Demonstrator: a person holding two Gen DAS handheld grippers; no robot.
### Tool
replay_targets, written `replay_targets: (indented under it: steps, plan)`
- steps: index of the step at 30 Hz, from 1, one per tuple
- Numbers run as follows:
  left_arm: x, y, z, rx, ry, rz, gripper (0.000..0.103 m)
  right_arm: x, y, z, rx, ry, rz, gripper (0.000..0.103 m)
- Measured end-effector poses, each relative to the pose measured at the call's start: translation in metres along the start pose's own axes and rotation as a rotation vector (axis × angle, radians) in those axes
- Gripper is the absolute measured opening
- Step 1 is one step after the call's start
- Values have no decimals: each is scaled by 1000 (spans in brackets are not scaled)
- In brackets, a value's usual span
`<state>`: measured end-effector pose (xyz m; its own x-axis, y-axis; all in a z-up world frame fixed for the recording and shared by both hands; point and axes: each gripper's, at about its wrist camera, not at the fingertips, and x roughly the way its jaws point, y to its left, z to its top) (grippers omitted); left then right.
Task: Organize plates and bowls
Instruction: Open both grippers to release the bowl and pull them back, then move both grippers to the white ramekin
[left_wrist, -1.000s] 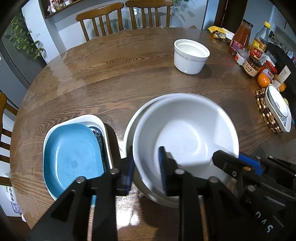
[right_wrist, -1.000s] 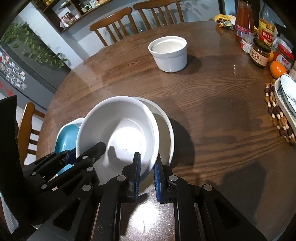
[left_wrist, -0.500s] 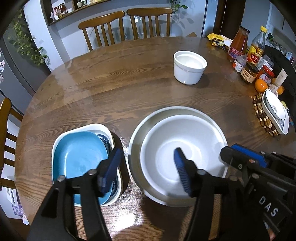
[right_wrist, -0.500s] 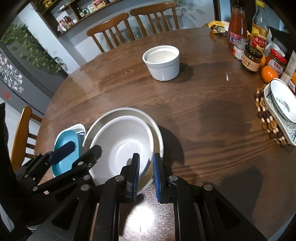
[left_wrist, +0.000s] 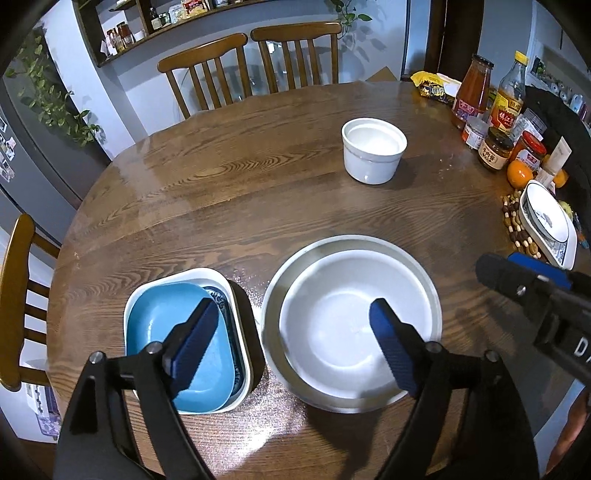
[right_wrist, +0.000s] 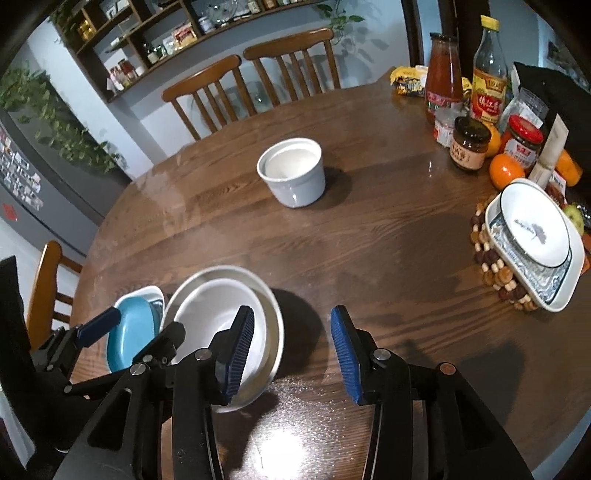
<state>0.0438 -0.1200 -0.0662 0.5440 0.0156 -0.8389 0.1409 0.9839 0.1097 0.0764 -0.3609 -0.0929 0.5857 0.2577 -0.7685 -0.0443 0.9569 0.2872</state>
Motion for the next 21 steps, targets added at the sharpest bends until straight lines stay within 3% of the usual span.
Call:
replay_targets:
  steps: [2, 15, 21]
  plan:
    - [-3, -2, 4, 1, 4, 6, 93, -4, 0, 5, -20, -1, -8, 44]
    - [-23, -13, 43, 14, -27, -6, 93, -27, -5, 48, -75, -42, -37, 44]
    - [-17, -14, 49, 2, -34, 4, 93, 12, -8, 88, -24, -4, -54, 44]
